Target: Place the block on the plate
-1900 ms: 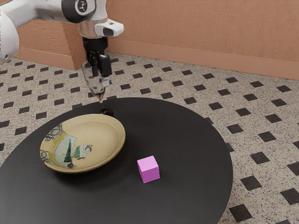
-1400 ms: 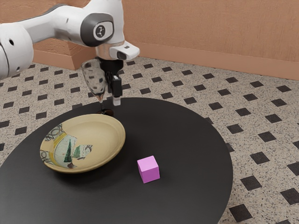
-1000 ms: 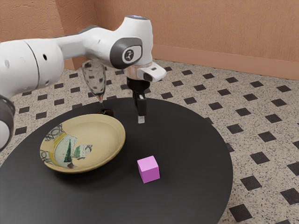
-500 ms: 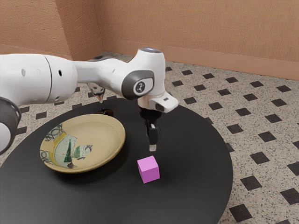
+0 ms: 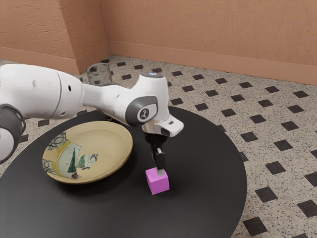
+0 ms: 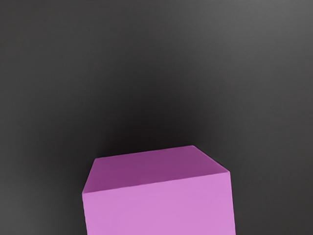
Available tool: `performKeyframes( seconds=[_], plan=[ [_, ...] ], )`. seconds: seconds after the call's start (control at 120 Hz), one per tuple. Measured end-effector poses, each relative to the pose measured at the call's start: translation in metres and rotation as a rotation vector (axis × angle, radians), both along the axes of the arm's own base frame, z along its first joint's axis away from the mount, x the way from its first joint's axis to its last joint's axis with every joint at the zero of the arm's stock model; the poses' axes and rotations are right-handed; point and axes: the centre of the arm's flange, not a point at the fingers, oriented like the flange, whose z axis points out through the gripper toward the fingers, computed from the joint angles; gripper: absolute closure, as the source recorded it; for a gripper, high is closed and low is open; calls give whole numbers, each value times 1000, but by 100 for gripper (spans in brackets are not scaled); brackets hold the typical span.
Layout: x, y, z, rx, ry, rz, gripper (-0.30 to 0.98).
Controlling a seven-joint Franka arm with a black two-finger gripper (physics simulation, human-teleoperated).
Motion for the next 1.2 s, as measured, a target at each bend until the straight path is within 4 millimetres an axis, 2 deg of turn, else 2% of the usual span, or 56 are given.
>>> performKeyframes(
  seconds=[0.233, 0.375, 0.508, 0.583, 0.817, 0.983, 1.2],
  plan=[
    [-2, 0, -21, -7, 2, 15, 0],
    [-7, 2, -45, -10, 25, 27, 0],
    [-7, 3, -55, -13, 29, 36, 0],
    [-8, 5, -57, -16, 30, 44, 3],
    [-8, 5, -58, -19, 28, 57, 24],
    [-8, 5, -58, -17, 24, 62, 26],
    [-7, 4, -43, -15, 6, 61, 32]
  ],
)
